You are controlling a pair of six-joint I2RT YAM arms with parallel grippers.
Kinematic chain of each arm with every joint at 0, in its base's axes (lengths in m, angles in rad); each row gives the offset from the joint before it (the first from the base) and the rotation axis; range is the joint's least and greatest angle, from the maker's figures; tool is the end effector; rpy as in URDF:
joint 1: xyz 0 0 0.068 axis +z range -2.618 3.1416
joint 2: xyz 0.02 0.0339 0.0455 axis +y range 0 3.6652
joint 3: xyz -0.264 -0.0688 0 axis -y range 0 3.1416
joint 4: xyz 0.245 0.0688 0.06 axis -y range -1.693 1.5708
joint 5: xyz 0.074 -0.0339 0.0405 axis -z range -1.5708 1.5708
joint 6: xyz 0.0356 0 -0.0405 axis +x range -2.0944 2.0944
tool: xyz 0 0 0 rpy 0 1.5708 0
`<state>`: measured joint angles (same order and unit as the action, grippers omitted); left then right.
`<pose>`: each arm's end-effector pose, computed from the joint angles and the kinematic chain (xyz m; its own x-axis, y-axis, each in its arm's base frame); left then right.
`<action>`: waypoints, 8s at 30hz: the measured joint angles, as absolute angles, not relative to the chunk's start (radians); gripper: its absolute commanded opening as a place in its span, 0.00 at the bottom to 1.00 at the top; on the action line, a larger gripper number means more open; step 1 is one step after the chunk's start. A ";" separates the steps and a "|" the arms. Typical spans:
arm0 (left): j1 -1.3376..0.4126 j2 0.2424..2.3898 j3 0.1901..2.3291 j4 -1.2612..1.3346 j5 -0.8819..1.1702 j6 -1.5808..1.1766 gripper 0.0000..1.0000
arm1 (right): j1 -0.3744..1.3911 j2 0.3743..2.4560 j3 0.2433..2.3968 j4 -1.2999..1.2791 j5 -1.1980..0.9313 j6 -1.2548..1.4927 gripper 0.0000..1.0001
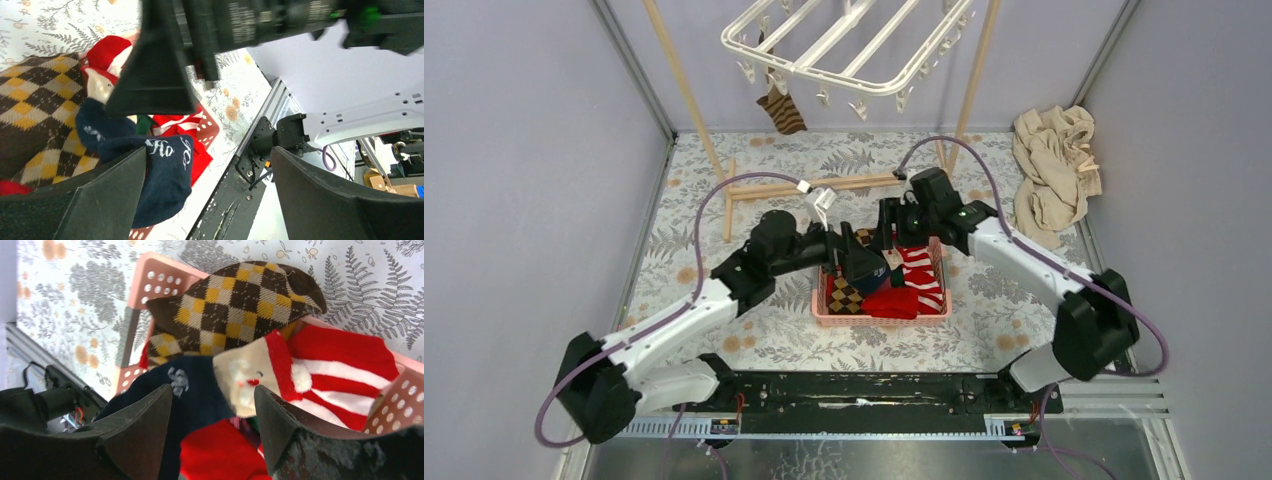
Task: Remove the socks clipped to the hanger
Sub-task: Place the sock in the bin, then adjust the sock in the bin, then remove the sock from the hanger.
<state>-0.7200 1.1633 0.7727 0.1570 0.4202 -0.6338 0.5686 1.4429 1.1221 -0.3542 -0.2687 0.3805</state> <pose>0.1922 -0.1879 0.2934 -0.6735 -0.1285 -0.7280 0.6225 0.4326 -0.6522 0.2665 0.1815 0.2873 -0.7466 -0.0521 -0.6633 -0.4486 0.7757 0.4440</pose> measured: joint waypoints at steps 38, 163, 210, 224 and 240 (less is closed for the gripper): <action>-0.723 0.982 0.688 -0.083 0.220 -0.587 0.99 | 0.733 1.492 0.932 -0.271 0.006 0.362 0.00; -0.313 2.051 1.301 0.911 -0.410 0.023 0.98 | 0.602 1.081 0.870 -0.166 -0.126 0.300 0.87; -0.224 2.198 1.446 1.258 -0.388 0.131 0.23 | 0.602 1.133 0.870 -0.150 -0.179 0.311 0.84; -0.230 1.945 1.203 1.271 -0.366 0.110 0.00 | 0.602 1.066 0.870 -0.165 -0.186 0.312 0.84; -0.321 1.430 0.788 1.312 -0.441 0.113 0.00 | 0.602 0.925 0.991 -0.325 -0.143 0.312 0.83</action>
